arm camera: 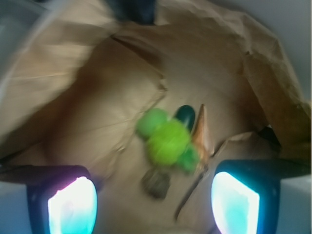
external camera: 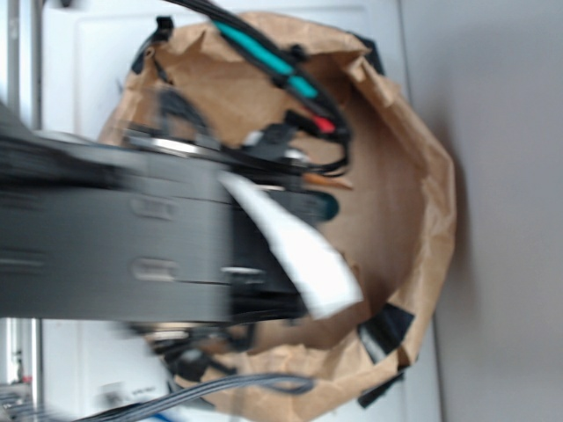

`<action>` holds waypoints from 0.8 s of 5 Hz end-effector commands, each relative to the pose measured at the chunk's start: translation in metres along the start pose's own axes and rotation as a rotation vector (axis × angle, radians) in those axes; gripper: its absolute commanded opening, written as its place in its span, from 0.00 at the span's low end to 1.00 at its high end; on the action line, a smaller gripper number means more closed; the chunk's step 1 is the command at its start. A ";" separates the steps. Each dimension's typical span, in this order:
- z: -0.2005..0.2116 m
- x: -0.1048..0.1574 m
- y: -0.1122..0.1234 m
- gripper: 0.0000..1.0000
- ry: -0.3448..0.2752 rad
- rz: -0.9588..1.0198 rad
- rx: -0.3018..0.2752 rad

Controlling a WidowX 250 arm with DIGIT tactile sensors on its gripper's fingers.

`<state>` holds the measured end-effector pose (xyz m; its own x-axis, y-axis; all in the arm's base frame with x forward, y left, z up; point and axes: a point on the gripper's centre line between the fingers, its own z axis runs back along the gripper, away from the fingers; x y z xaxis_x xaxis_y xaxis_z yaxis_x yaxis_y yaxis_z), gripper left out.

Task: Grab the green animal.

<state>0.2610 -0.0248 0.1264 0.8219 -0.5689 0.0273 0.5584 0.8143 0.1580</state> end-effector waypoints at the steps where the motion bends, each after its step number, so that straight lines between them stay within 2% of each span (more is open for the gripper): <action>1: -0.040 0.008 0.000 1.00 0.030 -0.066 0.040; 2: -0.060 0.002 -0.005 1.00 0.063 -0.132 0.011; 4: -0.093 0.002 -0.005 1.00 0.146 -0.120 0.023</action>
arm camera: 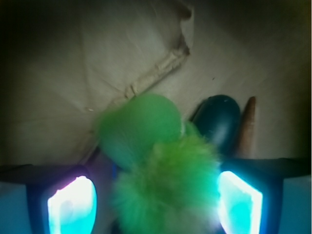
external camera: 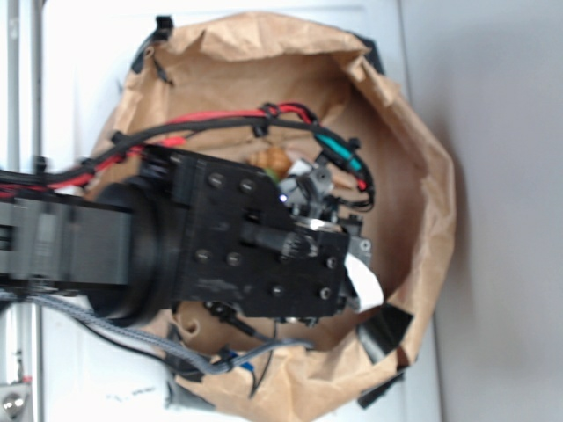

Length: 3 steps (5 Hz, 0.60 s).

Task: Grab the green animal.

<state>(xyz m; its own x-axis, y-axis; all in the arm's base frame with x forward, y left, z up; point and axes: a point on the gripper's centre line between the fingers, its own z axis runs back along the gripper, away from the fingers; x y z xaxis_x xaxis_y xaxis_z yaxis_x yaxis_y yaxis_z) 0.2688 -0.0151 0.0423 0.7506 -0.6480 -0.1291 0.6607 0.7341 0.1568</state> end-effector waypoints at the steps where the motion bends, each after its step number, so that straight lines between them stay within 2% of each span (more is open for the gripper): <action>1: -0.009 0.007 -0.002 0.00 -0.001 0.029 0.021; 2: 0.004 0.007 -0.001 0.00 -0.018 0.034 0.013; 3: 0.055 0.001 0.000 0.00 -0.144 0.096 -0.037</action>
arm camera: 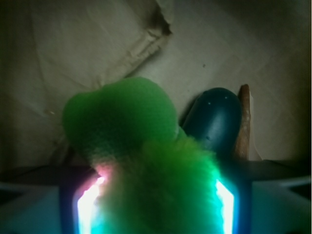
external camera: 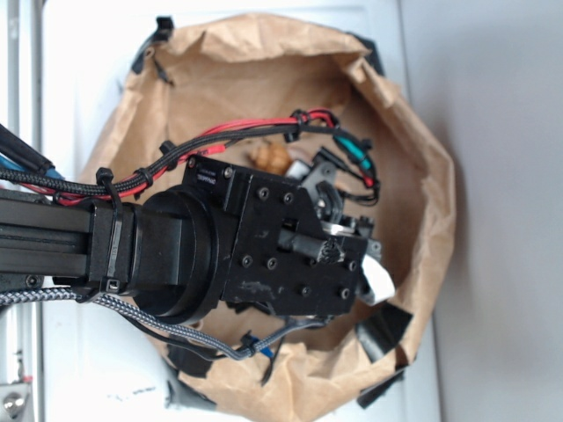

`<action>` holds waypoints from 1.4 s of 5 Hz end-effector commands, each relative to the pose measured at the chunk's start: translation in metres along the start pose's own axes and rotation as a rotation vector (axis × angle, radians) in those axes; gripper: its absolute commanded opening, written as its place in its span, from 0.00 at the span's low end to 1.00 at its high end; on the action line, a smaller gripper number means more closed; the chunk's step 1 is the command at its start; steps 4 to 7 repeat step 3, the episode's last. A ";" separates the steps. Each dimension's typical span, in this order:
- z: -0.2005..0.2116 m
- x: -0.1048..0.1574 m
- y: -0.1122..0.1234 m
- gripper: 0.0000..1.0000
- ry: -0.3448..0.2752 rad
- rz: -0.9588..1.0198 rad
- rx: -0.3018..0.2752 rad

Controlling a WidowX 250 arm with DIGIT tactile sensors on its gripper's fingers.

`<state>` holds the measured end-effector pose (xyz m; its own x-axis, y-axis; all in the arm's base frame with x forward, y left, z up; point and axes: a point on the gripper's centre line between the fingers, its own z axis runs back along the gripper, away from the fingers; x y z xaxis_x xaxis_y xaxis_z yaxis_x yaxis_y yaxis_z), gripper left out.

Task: Grab the green animal.

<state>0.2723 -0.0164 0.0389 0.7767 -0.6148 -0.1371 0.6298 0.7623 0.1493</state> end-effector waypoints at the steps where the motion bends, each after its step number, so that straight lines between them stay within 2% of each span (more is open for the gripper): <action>1: 0.108 -0.012 0.002 0.00 -0.227 0.103 -0.065; 2: 0.149 -0.029 0.004 0.00 -0.284 0.114 -0.108; 3: 0.161 -0.041 0.000 0.00 -0.286 0.112 -0.125; 7: 0.161 -0.041 0.000 0.00 -0.286 0.112 -0.125</action>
